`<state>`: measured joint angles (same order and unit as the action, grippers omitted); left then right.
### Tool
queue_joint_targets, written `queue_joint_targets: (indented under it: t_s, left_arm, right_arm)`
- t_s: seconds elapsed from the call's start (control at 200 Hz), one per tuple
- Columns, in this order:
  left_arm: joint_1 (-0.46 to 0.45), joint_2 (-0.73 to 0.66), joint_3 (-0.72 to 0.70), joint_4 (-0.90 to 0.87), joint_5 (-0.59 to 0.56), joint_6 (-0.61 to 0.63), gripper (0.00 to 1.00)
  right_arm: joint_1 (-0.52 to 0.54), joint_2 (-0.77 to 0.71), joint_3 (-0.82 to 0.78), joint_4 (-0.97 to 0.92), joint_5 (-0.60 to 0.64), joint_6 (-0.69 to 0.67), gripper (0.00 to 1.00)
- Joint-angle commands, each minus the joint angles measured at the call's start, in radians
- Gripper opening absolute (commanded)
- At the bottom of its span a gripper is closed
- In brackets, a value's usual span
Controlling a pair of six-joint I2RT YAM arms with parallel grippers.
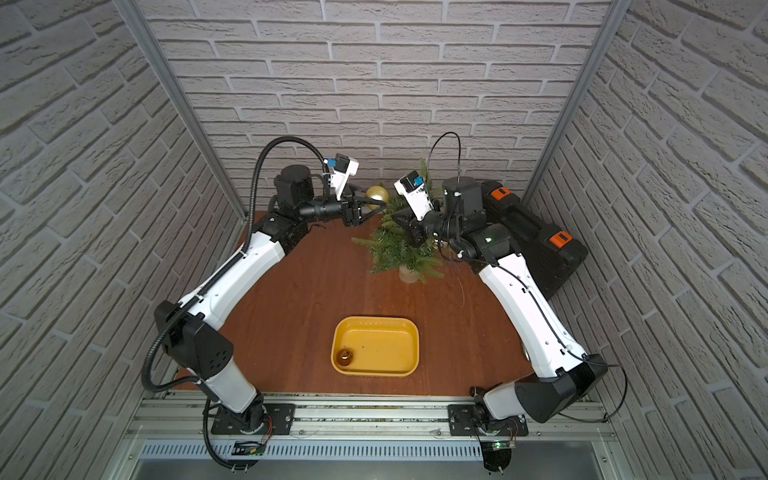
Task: Decorate the small christmas tree with ornaments
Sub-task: Hang an ornament on the christmas tree.
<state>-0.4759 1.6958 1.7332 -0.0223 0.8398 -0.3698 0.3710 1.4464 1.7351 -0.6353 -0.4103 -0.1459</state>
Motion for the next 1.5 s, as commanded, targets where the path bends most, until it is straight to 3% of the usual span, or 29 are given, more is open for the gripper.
queue_joint_targets:
  t_s: [0.0, 1.495]
  left_arm:
    - [0.011, 0.01, -0.002, 0.079, 0.033, -0.014, 0.32]
    - [0.031, 0.034, -0.044, 0.153, 0.049, -0.061, 0.33]
  right_arm:
    - [0.006, 0.013, 0.038, -0.009, 0.019, 0.002, 0.06]
    - [0.026, 0.071, 0.107, -0.084, 0.105, -0.023, 0.06]
